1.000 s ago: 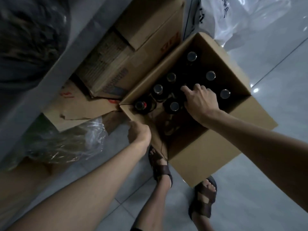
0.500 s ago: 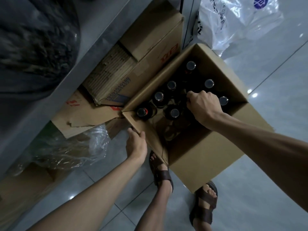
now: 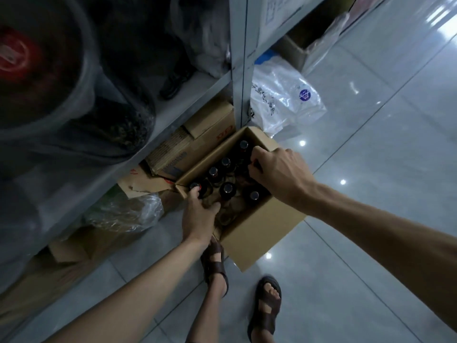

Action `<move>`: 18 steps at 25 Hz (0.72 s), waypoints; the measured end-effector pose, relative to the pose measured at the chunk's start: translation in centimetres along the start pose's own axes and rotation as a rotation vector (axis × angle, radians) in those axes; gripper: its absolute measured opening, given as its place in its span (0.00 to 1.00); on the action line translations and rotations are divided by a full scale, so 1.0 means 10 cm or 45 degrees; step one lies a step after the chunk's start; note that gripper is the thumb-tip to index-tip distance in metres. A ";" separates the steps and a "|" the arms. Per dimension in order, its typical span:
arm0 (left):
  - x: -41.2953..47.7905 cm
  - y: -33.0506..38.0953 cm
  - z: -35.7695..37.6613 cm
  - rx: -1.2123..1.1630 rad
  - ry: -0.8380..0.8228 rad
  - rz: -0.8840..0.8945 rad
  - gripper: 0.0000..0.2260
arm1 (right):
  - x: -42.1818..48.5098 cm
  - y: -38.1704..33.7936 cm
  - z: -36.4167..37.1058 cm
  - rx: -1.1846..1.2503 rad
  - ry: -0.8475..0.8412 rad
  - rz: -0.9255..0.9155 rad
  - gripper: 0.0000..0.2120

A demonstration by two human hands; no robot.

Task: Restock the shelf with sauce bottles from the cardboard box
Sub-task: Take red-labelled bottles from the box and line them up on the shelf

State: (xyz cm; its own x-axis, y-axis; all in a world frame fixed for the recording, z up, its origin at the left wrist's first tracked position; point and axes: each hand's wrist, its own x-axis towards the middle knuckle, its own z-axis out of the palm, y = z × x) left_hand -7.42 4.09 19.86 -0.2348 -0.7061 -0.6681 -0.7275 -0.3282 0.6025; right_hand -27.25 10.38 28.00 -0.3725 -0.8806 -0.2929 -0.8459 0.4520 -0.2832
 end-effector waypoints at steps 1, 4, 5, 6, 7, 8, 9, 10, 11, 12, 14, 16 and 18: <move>-0.21 0.19 -0.05 0.024 -0.046 0.069 0.34 | -0.13 -0.10 -0.29 -0.009 -0.003 -0.045 0.13; -0.86 0.72 -0.25 0.080 -0.098 0.270 0.44 | -0.54 -0.44 -1.15 0.029 -0.002 -0.153 0.12; -1.10 0.87 -0.35 0.098 -0.106 0.365 0.45 | -0.70 -0.57 -1.46 0.070 0.008 -0.193 0.12; -1.32 1.01 -0.47 0.090 -0.112 0.436 0.44 | -0.85 -0.70 -1.79 0.122 0.020 -0.235 0.11; -1.57 1.15 -0.61 0.045 -0.129 0.479 0.41 | -1.00 -0.83 -2.12 0.178 0.036 -0.271 0.10; -1.85 1.29 -0.77 -0.006 -0.130 0.518 0.38 | -1.16 -0.98 -2.47 0.226 0.046 -0.298 0.10; -2.16 1.47 -0.95 -0.041 -0.097 0.553 0.35 | -1.30 -1.13 -2.82 0.262 0.063 -0.324 0.11; -2.47 1.64 -1.13 -0.076 -0.055 0.603 0.33 | -1.44 -1.29 -3.16 0.302 0.086 -0.353 0.13; -2.73 1.78 -1.29 -0.109 -0.025 0.668 0.31 | -1.54 -1.43 -3.48 0.348 0.108 -0.378 0.14; -2.96 1.90 -1.43 -0.145 -0.003 0.733 0.30 | -1.64 -1.56 -3.77 0.394 0.141 -0.397 0.15; -3.49 2.16 -1.79 -0.236 0.064 0.838 0.29 | -1.90 -1.92 -4.41 0.448 0.238 -0.435 0.19; -3.98 2.37 -2.14 -0.323 0.137 0.934 0.30 | -2.17 -2.30 -5.00 0.496 0.330 -0.483 0.21; -4.42 2.56 -2.52 -0.364 0.239 1.048 0.29 | -2.45 -2.69 -5.52 0.555 0.382 -0.541 0.22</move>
State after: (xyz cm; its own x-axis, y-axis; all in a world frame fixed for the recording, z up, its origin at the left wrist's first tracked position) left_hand 0.55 11.11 75.85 -0.4845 -0.8700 0.0919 -0.1805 0.2022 0.9626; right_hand -16.50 11.92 93.22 -0.1847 -0.9674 0.1735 -0.7345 0.0186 -0.6784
